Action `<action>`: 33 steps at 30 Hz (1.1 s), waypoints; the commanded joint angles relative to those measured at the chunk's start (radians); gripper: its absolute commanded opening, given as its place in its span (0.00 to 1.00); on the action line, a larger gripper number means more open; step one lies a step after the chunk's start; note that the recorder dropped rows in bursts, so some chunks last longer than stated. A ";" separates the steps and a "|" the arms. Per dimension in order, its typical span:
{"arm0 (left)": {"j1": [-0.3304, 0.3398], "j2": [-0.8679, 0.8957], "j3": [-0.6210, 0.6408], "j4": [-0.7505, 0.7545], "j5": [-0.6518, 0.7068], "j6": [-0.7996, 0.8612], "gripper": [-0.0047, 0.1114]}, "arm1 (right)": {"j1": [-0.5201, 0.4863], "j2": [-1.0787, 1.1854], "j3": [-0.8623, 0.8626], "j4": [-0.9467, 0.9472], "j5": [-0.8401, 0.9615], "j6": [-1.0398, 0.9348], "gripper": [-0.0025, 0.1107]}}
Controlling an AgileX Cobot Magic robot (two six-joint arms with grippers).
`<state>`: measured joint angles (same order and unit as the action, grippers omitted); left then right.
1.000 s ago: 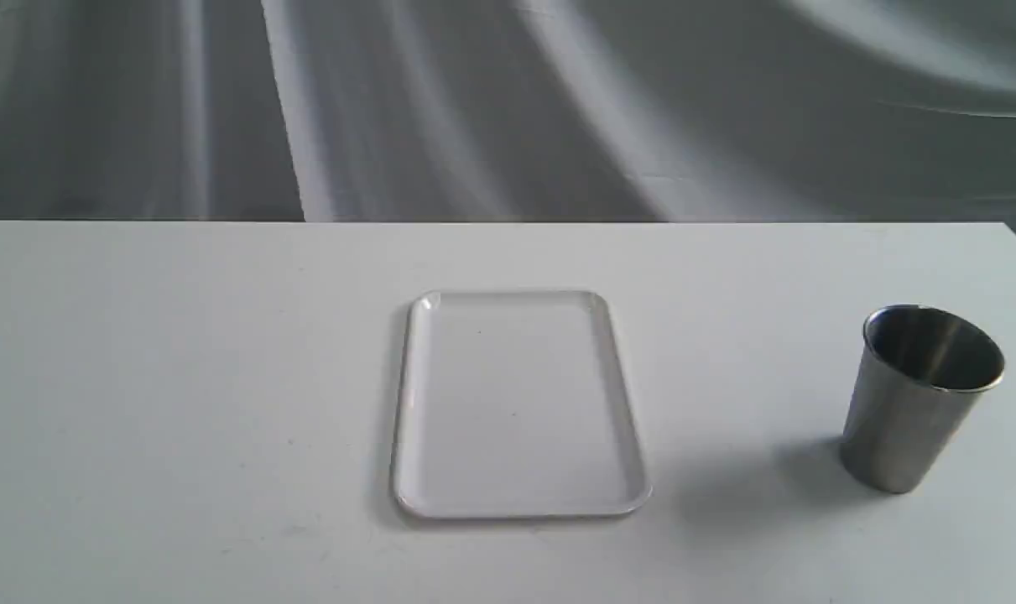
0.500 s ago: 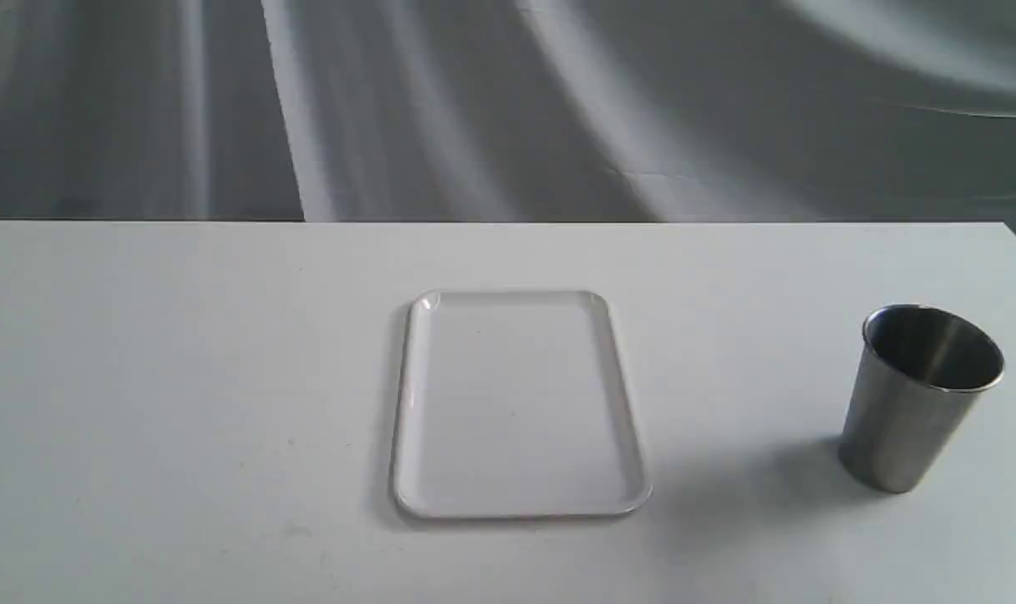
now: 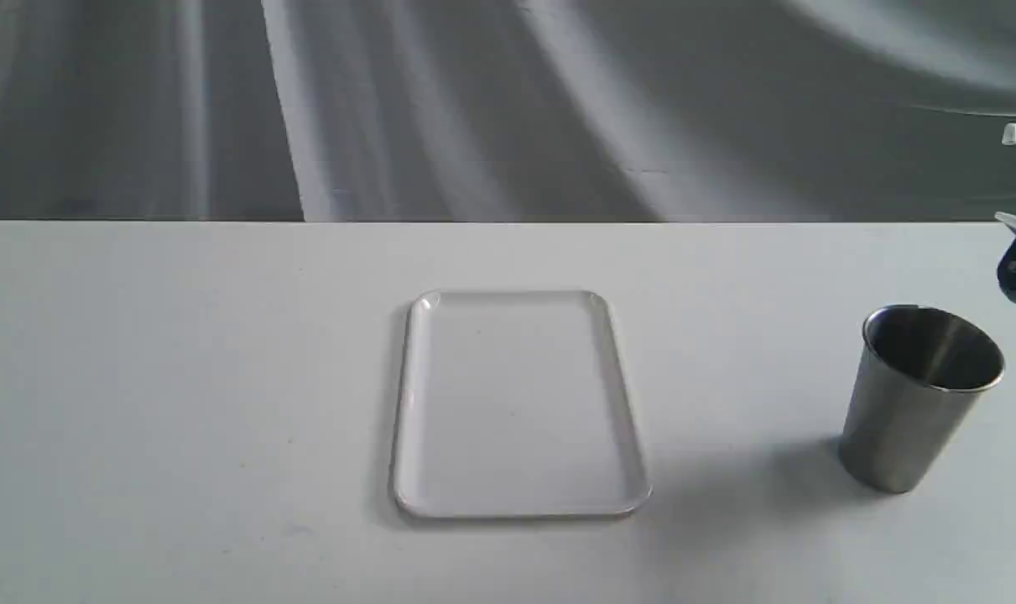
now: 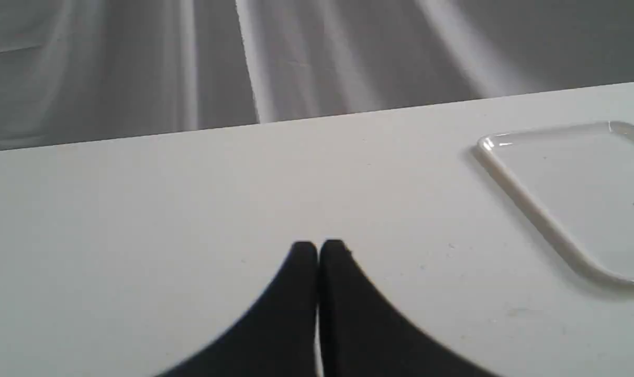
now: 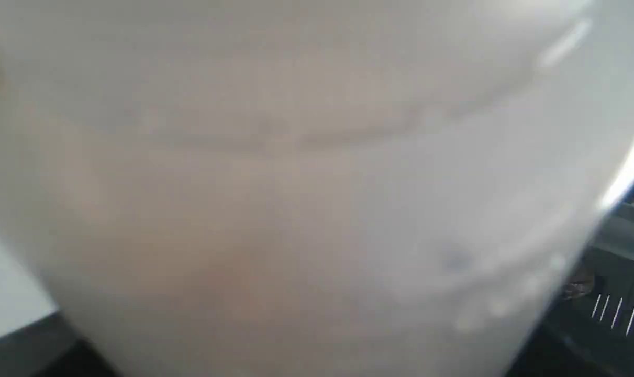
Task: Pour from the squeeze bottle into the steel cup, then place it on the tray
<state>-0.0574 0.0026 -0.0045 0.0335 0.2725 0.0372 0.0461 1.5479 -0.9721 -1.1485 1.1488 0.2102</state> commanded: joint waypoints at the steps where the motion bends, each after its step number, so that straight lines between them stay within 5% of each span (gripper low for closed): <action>1: -0.006 -0.003 0.004 -0.001 -0.007 -0.001 0.04 | 0.003 -0.006 -0.006 -0.034 0.017 0.000 0.22; 33: -0.006 -0.003 0.004 -0.001 -0.007 -0.005 0.04 | 0.005 0.021 0.051 -0.125 -0.013 -0.134 0.22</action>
<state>-0.0574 0.0026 -0.0045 0.0335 0.2725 0.0372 0.0461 1.5625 -0.9229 -1.2263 1.1243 0.0886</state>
